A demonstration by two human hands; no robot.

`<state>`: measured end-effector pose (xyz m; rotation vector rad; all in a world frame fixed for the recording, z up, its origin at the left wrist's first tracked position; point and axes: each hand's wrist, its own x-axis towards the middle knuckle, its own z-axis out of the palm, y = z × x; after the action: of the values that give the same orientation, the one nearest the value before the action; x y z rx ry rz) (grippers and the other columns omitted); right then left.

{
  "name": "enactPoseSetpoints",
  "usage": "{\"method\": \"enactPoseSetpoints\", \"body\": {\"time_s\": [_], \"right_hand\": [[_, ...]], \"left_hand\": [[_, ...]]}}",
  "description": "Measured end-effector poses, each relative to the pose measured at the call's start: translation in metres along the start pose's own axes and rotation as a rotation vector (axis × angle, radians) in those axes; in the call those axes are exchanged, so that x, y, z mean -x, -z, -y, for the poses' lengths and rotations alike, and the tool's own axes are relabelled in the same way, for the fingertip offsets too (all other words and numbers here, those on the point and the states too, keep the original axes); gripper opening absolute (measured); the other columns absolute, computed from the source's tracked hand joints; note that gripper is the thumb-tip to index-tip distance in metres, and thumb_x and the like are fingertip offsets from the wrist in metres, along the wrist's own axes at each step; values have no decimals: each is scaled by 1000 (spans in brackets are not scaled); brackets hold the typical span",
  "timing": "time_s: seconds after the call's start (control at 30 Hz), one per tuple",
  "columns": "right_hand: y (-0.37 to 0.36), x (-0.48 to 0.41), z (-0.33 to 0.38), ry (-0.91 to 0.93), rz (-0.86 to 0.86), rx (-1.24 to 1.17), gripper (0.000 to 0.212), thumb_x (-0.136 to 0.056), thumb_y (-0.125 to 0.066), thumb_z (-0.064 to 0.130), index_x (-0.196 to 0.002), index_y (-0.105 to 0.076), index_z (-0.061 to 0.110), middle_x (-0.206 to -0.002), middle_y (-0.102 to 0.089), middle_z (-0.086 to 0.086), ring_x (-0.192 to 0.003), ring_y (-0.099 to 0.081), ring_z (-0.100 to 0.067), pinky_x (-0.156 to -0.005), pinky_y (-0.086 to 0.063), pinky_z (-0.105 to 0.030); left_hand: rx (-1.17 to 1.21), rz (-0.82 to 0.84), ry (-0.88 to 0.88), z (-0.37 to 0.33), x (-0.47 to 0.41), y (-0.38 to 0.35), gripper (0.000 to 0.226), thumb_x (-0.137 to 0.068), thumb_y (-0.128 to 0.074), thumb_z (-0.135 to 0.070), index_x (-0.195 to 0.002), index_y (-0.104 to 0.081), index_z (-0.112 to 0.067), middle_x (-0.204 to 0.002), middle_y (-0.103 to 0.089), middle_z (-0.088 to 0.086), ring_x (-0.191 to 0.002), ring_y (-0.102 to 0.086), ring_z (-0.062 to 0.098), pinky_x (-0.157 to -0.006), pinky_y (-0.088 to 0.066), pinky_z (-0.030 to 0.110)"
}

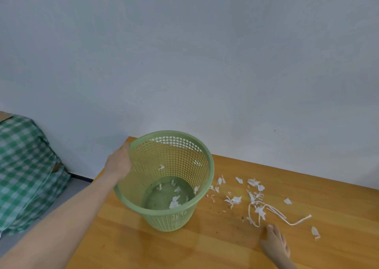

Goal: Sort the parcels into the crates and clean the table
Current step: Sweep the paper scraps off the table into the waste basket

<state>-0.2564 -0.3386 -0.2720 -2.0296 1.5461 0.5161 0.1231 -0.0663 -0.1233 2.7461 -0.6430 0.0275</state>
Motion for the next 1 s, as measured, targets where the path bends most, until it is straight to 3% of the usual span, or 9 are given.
{"method": "enactPoseSetpoints", "body": {"time_s": [0.2, 0.4, 0.5, 0.57, 0.67, 0.77, 0.83, 0.9, 1.0], "right_hand": [[5, -2, 2, 81, 73, 130, 62, -94, -27, 18, -152, -7, 18, -159, 0, 10, -145, -9, -15, -116, -19, -37], [4, 12, 14, 145, -195, 8, 59, -90, -36, 3, -146, -22, 12, -153, -16, 1, -140, -19, -22, -111, -27, -34], [25, 26, 59, 466, -460, -227, 61, -87, -42, -6, -145, -27, 4, -152, -25, -9, -141, -20, -26, -116, -20, -35], [46, 53, 100, 685, -567, -446, 59, -88, -44, -9, -144, -33, 3, -150, -29, -7, -140, -22, -20, -116, -18, -29], [74, 104, 155, 1026, -591, -584, 54, -90, -46, -4, -141, -39, 12, -142, -33, 8, -136, -25, -2, -112, -16, -12], [78, 128, 187, 1295, -445, -367, 51, -91, -44, 6, -140, -43, 19, -137, -41, 16, -136, -24, 1, -112, -12, -12], [67, 120, 194, 1331, -410, -230, 50, -93, -41, 10, -142, -41, 21, -136, -49, 13, -140, -19, -4, -116, -12, -25], [60, 110, 194, 1262, -427, -295, 46, -93, -38, 21, -137, -50, 19, -138, -50, 9, -142, -15, -6, -118, -16, -35], [60, 101, 189, 1226, -451, -398, 46, -88, -35, 35, -122, -64, 22, -142, -43, 15, -144, -15, -6, -116, -10, -25]], "left_hand": [[-2, -14, -14, 1, -1, 1, 38, -80, -44, 4, -117, -42, -4, -80, -48, 5, -80, -53, 34, -65, -35, 35], [21, -15, -25, 1, 0, 1, 30, -81, -43, 3, -109, -42, -7, -73, -46, 2, -74, -48, 30, -64, -35, 35], [18, -8, -26, 2, 0, 1, 27, -81, -44, 2, -106, -41, -9, -72, -46, 2, -75, -49, 31, -65, -36, 35], [18, 1, -19, 2, -1, 2, 28, -79, -46, 2, -104, -42, -9, -74, -49, 5, -75, -52, 33, -64, -37, 35], [32, 13, -18, 2, 1, 2, 27, -78, -48, 2, -100, -40, -10, -73, -48, 5, -74, -51, 32, -64, -37, 36], [24, 14, -15, 2, 1, 2, 27, -78, -49, 0, -100, -40, -10, -75, -49, 6, -76, -51, 33, -64, -37, 36], [13, 9, -13, 4, 1, 2, 26, -78, -48, 1, -101, -40, -10, -77, -50, 8, -77, -52, 34, -64, -38, 36], [13, 4, -16, 4, 0, 0, 26, -78, -46, 2, -101, -40, -10, -76, -49, 7, -77, -52, 34, -63, -37, 36], [-1, 0, -21, 3, -2, 0, 28, -78, -46, 2, -103, -40, -9, -78, -50, 8, -80, -53, 36, -64, -38, 36]]}}
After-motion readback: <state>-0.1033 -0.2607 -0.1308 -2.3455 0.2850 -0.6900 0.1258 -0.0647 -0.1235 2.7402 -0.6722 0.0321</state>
